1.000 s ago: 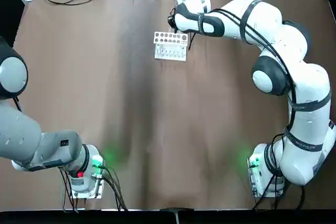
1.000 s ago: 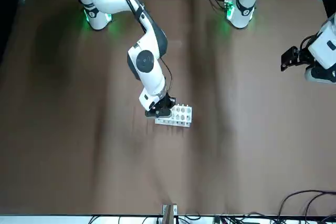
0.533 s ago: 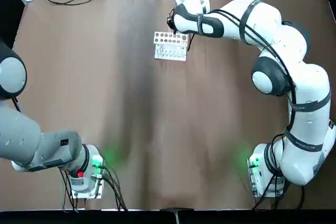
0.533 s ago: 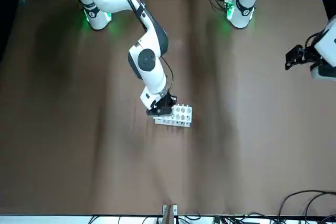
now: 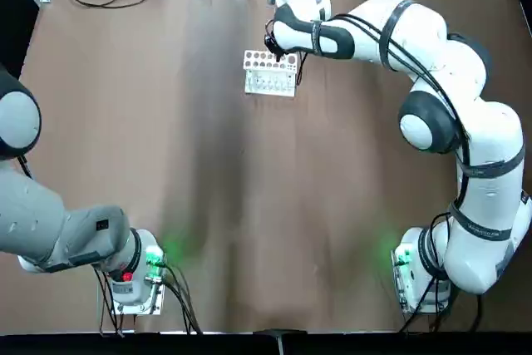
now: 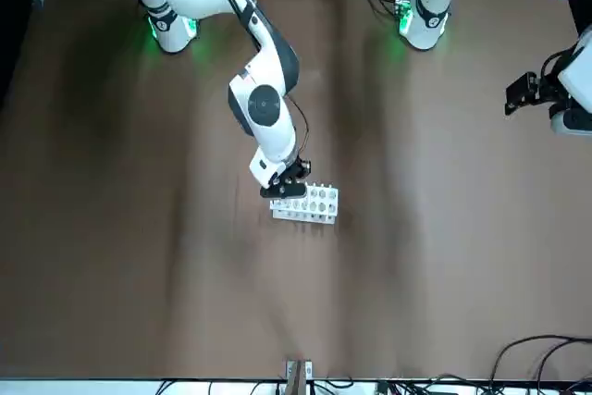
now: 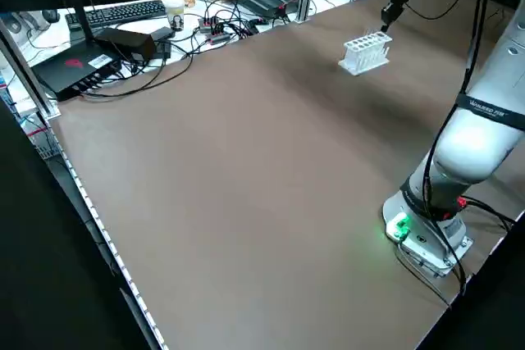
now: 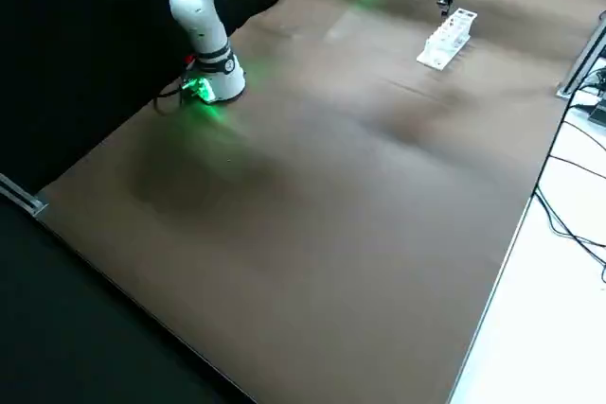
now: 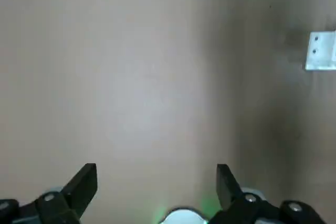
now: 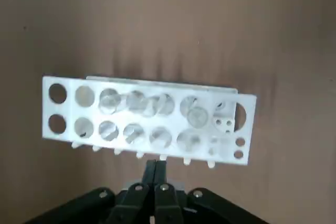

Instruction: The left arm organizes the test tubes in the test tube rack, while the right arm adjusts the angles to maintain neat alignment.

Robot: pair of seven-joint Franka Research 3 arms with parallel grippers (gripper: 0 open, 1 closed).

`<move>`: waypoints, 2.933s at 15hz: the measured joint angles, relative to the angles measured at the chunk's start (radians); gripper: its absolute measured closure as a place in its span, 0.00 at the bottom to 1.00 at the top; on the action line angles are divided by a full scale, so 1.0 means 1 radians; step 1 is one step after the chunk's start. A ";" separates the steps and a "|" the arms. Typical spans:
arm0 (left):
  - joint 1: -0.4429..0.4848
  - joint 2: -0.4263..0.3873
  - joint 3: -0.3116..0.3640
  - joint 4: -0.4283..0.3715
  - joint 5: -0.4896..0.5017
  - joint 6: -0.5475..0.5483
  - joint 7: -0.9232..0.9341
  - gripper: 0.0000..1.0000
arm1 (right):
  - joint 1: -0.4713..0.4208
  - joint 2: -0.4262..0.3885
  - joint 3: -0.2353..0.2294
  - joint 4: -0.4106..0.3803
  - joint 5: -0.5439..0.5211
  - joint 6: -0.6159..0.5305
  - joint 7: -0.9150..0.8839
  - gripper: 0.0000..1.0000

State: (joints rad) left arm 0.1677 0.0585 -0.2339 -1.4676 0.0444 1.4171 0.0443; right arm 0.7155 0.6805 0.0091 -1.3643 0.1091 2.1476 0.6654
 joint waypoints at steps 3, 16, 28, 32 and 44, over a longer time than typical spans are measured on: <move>-0.001 0.000 -0.004 0.000 0.000 -0.043 0.000 0.00 | -0.001 -0.050 -0.004 0.018 0.000 -0.069 -0.006 0.99; -0.017 0.000 -0.008 -0.002 0.000 -0.047 0.000 0.00 | -0.387 -0.391 -0.033 0.023 -0.003 -0.626 -0.486 0.99; -0.003 0.007 -0.006 -0.004 0.000 -0.044 -0.180 0.00 | -0.505 -0.701 -0.023 -0.219 -0.077 -0.681 -0.548 0.94; -0.003 0.008 -0.006 -0.004 0.000 -0.035 -0.184 0.00 | -0.506 -0.715 -0.024 -0.230 -0.077 -0.676 -0.579 0.74; -0.184 0.006 0.150 -0.001 0.000 -0.030 -0.184 0.00 | -0.647 -0.718 -0.028 -0.207 -0.082 -0.655 -0.588 0.00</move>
State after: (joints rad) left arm -0.0163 0.0647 -0.0839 -1.4681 0.0440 1.3871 -0.1401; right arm 0.0681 -0.0371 -0.0189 -1.5708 0.0269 1.4925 0.0779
